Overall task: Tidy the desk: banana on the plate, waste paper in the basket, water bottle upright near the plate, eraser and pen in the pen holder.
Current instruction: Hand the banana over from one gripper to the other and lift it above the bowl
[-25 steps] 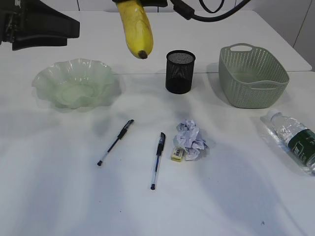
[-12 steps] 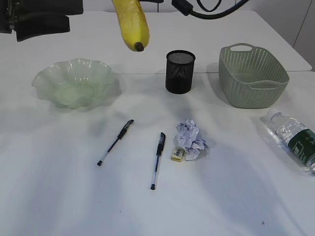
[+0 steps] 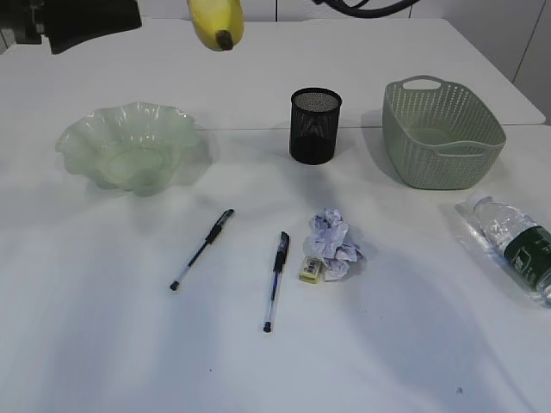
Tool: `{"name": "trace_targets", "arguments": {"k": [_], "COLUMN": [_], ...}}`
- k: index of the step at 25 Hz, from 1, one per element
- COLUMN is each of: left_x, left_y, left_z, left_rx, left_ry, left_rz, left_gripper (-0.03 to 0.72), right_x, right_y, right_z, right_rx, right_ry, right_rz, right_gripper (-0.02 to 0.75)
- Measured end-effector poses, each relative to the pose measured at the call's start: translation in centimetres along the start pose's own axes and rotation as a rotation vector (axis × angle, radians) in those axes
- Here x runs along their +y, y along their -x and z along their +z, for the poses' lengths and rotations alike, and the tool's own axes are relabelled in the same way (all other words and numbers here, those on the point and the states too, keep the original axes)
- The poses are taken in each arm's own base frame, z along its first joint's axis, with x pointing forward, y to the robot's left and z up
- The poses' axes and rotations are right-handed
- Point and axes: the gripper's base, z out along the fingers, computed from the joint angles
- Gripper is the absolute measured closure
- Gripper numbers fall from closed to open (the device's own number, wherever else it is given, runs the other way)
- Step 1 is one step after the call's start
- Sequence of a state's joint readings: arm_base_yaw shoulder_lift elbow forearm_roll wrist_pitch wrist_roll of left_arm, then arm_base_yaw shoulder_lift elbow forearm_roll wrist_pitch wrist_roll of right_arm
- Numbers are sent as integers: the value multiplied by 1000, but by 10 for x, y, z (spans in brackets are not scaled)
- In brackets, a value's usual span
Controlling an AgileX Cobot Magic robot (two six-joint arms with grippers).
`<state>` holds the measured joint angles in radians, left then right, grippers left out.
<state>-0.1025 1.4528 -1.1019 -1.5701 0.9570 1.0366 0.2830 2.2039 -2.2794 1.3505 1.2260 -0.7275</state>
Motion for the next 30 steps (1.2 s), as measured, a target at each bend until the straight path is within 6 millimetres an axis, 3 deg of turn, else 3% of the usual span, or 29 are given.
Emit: {"name": "trace_targets", "arguments": {"k": [5, 11, 19, 30], "left_x": [-5, 5, 4, -1], "left_y": [-7, -14, -15, -19], "left_z": [19, 37, 44, 48], "left_rx": [7, 6, -7, 5], "left_ry": [-42, -79, -104, -121], "left_rz": [-49, -145, -173, -174], "left_gripper": [101, 101, 102, 171], "right_x": [1, 1, 2, 2], "right_y": [1, 1, 2, 2], "right_z": [0, 0, 0, 0], "right_rx": [-8, -11, -14, -14], "right_ry": [9, 13, 16, 16], "right_rz": [0, 0, -2, -6], "right_gripper": [468, 468, 468, 468]}}
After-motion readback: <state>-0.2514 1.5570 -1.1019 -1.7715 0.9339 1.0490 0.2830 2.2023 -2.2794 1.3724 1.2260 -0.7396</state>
